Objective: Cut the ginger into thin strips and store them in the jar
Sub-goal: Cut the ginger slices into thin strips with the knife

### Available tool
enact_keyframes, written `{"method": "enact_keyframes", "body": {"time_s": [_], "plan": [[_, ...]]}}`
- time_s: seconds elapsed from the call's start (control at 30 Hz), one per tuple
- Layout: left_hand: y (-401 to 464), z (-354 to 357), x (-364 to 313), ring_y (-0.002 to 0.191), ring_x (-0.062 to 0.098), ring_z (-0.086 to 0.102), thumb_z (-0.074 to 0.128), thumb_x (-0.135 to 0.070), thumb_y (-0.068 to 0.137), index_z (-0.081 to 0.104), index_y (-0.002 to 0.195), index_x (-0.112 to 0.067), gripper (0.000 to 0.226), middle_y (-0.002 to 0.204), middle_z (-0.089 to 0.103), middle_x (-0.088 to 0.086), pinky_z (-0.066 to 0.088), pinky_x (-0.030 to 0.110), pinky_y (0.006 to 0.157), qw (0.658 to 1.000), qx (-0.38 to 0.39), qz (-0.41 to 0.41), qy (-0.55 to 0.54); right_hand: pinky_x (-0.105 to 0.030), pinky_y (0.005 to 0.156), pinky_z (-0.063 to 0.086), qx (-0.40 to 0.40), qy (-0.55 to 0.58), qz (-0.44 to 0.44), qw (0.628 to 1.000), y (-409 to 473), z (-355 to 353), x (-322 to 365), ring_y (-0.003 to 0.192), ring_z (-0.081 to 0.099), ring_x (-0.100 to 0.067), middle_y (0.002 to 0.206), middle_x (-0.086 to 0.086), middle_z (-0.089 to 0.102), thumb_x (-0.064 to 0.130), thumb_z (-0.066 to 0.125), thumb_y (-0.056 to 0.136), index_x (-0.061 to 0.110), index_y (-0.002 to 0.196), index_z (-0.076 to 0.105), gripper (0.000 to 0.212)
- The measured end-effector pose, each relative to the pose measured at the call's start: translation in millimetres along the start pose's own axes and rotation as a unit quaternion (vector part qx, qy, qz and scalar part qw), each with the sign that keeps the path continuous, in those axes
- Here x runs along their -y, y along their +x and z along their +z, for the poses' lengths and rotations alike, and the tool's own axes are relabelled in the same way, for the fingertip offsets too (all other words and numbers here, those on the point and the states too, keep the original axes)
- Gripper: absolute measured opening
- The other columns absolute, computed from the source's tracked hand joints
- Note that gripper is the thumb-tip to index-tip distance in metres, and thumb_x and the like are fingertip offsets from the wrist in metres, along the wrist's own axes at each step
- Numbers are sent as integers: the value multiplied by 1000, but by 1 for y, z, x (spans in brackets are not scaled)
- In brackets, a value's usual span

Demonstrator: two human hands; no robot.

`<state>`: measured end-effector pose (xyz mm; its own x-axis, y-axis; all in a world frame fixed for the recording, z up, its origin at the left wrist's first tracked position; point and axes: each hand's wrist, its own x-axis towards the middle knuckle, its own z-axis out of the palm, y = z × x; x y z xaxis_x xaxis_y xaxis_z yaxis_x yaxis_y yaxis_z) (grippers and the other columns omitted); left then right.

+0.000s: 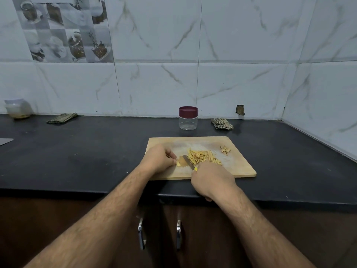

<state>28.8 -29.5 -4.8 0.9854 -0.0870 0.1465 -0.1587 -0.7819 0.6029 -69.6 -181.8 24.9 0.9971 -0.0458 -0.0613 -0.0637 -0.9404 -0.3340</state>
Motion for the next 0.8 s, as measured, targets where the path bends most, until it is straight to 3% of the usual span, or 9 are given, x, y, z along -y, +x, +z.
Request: {"method": "enact_keyframes", "body": {"time_s": [0.1, 0.23, 0.33, 0.47, 0.63, 0.8], "plan": [[-2, -1, 0, 83, 10, 63, 76, -15, 81, 78, 89, -18, 9, 90, 74, -5, 50, 24, 76, 1000, 10, 4, -10, -31, 72, 48, -7, -15, -11, 1000, -6, 2, 5, 86, 64, -23, 92, 1, 59, 24, 42, 99, 23, 92, 46, 8], [-4, 0, -2, 79, 7, 61, 79, -17, 80, 79, 87, -20, 8, 85, 73, -7, 46, 22, 68, 1000, 13, 2, -17, -32, 73, 44, -12, -28, -14, 999, -9, 5, 9, 88, 59, -23, 93, 1, 56, 24, 42, 99, 23, 95, 47, 5], [-3, 2, -6, 79, 8, 62, 78, -16, 78, 79, 83, -21, 7, 84, 73, -7, 47, 22, 65, 1000, 9, -15, -6, -31, 73, 41, -25, -37, -6, 999, -8, 6, 12, 86, 53, -22, 96, 0, 55, 26, 43, 99, 17, 110, 61, 23], [1, 3, -13, 81, 12, 63, 80, -15, 74, 77, 84, -17, 10, 81, 71, -5, 47, 24, 69, 999, 18, -44, 12, -32, 78, 42, -16, -59, -5, 998, -7, 8, 16, 89, 53, -23, 108, -3, 62, 25, 42, 100, 16, 122, 59, 28], [4, 0, -12, 72, 9, 59, 83, -17, 74, 77, 86, -17, 13, 78, 70, -5, 44, 21, 60, 998, 35, -61, -4, -32, 76, 42, -11, -70, 4, 997, -6, 12, 20, 86, 52, -24, 109, -3, 63, 21, 45, 96, 16, 119, 60, 28], [8, 0, -7, 73, 10, 59, 86, -16, 73, 78, 86, -18, 15, 80, 72, -4, 48, 23, 71, 996, 44, -70, -38, -33, 74, 41, 3, -104, -3, 995, -8, 13, 26, 84, 52, -23, 100, -3, 60, 14, 51, 93, 15, 118, 61, 27]]}}
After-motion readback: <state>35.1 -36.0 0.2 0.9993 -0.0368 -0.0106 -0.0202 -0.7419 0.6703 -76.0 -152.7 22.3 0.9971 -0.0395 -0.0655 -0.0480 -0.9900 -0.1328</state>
